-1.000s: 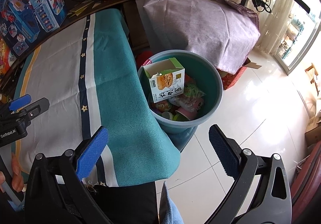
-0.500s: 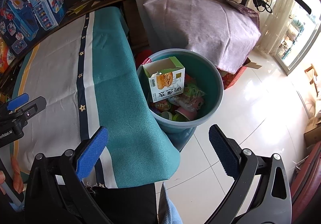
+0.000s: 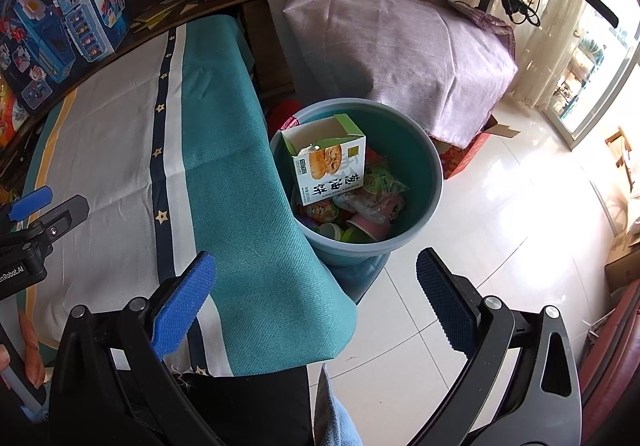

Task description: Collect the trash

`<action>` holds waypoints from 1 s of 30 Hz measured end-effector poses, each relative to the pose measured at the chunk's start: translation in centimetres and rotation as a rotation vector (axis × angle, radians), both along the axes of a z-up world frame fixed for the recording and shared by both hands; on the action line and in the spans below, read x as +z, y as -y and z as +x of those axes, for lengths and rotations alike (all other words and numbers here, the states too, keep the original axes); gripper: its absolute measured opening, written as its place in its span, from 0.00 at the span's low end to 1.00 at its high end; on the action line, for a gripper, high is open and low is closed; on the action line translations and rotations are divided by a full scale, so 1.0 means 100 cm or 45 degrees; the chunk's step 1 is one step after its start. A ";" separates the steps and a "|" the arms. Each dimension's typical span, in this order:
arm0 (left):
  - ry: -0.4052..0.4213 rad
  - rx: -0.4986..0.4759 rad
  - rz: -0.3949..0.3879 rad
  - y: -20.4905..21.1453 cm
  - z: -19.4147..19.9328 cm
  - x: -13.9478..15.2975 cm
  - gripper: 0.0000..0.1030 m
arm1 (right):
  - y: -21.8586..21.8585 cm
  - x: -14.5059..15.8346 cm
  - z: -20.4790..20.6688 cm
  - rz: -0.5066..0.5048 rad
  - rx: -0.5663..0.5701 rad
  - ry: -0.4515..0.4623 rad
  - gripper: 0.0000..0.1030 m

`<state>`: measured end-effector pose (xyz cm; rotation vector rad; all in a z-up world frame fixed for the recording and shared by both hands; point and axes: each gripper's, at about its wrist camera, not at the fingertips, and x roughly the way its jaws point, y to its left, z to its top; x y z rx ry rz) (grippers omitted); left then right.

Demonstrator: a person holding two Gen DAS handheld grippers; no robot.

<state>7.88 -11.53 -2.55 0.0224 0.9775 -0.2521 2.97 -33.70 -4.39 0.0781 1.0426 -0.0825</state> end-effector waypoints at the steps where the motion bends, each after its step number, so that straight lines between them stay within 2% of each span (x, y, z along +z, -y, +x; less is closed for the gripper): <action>1: -0.001 -0.001 0.000 0.000 0.000 0.000 0.96 | 0.000 0.000 0.000 -0.002 -0.001 0.001 0.93; 30: 0.026 0.001 0.058 0.003 0.004 0.004 0.96 | 0.009 0.005 0.002 -0.035 -0.037 0.023 0.93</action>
